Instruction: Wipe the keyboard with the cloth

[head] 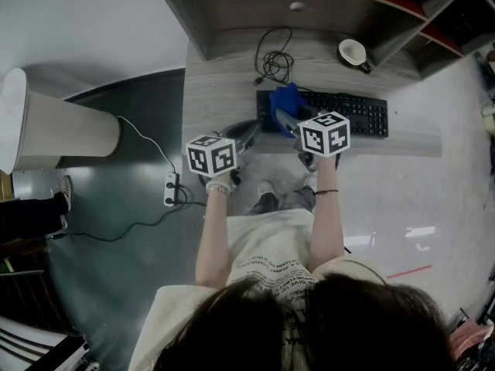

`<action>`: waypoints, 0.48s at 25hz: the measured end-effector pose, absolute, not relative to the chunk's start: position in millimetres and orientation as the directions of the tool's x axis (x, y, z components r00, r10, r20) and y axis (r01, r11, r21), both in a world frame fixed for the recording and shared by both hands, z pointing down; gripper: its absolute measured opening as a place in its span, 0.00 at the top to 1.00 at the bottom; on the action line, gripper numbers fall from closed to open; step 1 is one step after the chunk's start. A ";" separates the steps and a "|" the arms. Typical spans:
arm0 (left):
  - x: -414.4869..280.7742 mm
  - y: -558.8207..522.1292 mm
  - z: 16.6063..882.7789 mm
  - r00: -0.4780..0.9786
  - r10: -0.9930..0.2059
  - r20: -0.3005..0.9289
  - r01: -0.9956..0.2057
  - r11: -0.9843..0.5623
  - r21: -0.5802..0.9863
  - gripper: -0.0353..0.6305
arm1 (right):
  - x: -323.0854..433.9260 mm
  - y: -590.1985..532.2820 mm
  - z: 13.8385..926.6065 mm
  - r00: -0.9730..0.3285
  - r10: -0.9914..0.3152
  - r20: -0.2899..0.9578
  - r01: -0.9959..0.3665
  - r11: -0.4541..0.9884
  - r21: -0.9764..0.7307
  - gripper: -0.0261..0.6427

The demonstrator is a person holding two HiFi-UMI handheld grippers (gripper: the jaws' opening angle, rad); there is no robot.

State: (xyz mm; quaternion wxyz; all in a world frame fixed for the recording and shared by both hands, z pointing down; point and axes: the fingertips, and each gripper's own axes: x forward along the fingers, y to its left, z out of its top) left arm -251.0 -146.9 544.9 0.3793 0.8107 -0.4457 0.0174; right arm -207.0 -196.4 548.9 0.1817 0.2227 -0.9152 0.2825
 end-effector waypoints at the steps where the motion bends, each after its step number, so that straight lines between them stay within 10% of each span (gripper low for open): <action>1: -253.3 -145.1 544.7 0.597 -0.713 0.366 -0.738 -0.310 0.599 0.94 | -209.8 -195.4 548.7 -0.837 -0.302 0.456 -0.506 0.743 -0.437 0.87; 12: -272.9 -133.5 541.1 0.544 -0.754 0.368 -0.764 -0.264 0.588 0.94 | -234.6 -184.5 548.9 -0.859 -0.260 0.441 -0.463 0.761 -0.454 0.87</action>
